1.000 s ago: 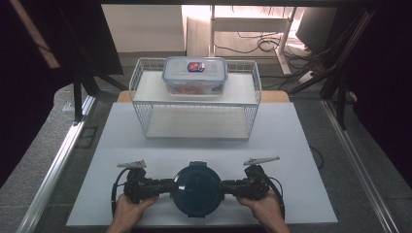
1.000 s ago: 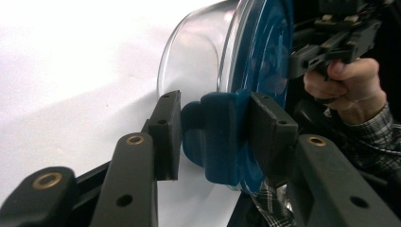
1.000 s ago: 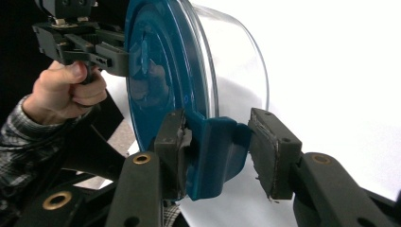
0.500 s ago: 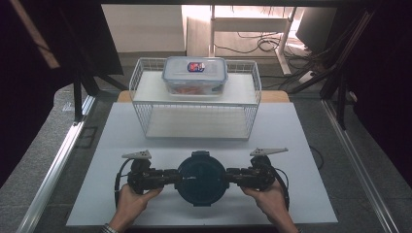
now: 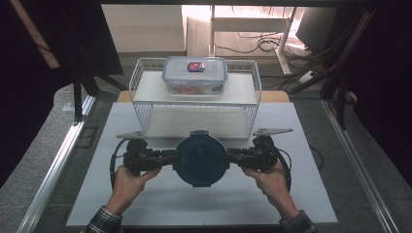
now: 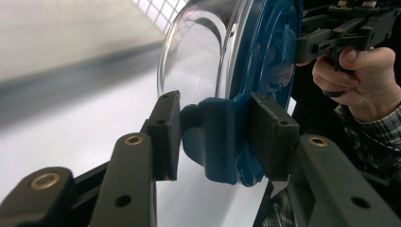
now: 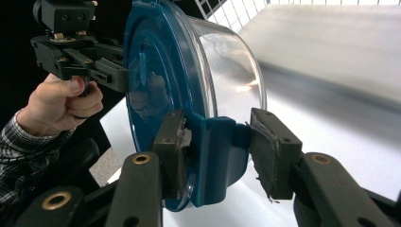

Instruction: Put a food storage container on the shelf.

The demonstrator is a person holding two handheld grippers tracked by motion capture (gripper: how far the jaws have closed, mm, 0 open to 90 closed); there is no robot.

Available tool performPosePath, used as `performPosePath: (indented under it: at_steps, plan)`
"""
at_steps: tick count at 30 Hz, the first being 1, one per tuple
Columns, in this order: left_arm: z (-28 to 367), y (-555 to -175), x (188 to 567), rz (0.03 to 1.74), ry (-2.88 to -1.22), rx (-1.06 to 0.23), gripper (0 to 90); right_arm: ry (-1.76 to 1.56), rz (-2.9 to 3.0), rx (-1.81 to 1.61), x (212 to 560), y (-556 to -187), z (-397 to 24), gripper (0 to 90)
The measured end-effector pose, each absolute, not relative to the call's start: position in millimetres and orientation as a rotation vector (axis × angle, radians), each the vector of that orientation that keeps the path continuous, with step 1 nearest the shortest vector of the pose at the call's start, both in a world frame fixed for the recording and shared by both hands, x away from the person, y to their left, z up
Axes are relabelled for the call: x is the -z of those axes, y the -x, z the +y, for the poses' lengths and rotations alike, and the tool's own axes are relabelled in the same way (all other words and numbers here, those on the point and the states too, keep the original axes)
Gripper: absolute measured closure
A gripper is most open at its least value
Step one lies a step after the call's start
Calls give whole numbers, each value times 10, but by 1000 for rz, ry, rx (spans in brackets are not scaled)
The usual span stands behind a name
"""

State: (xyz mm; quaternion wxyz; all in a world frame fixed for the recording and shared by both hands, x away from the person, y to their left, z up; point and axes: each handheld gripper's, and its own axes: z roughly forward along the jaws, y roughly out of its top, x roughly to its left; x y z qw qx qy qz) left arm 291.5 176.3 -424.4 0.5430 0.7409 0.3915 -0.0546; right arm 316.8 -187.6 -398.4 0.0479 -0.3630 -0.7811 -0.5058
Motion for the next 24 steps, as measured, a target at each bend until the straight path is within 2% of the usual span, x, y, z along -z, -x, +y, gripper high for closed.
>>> performPosePath:
  at_steps: [24]
  plan:
    - [1869, -3463, 3553, 893, -1705, 67, 568, 1080, -2409, 1680, 3289, -3645, -1776, 575]
